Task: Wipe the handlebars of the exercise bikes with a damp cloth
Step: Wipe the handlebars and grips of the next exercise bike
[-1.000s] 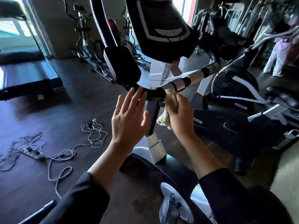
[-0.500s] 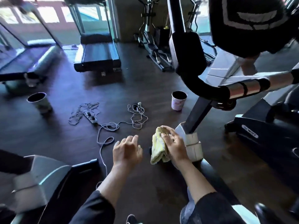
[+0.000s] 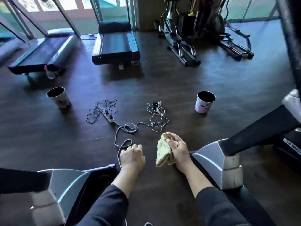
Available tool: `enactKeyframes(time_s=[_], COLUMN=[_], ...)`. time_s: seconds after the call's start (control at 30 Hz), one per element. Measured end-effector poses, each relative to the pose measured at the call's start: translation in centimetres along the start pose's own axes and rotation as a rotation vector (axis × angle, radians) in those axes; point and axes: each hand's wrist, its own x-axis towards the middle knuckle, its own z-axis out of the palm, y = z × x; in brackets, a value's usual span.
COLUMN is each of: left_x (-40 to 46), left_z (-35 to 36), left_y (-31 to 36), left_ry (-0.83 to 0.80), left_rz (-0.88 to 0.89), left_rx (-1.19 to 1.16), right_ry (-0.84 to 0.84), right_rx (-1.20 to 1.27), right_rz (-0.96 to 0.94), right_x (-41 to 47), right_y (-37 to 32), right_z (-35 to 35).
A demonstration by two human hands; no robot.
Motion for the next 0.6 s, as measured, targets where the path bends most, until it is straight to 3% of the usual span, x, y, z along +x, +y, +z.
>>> enactKeyframes(time_s=[0.33, 0.6], left_x=[13.6, 29.4], left_z=[-1.1, -4.0], left_y=[-4.5, -3.2], left_ry=[-0.045, -0.03], left_rz=[-0.017, 0.053], left_rx=[-0.019, -0.047], right_ry=[0.017, 0.088], right_rx=[0.071, 0.07], right_rz=[0.069, 0.025], right_x=[13.4, 27.8], right_y=[-0.6, -4.3], right_z=[6.1, 6.7])
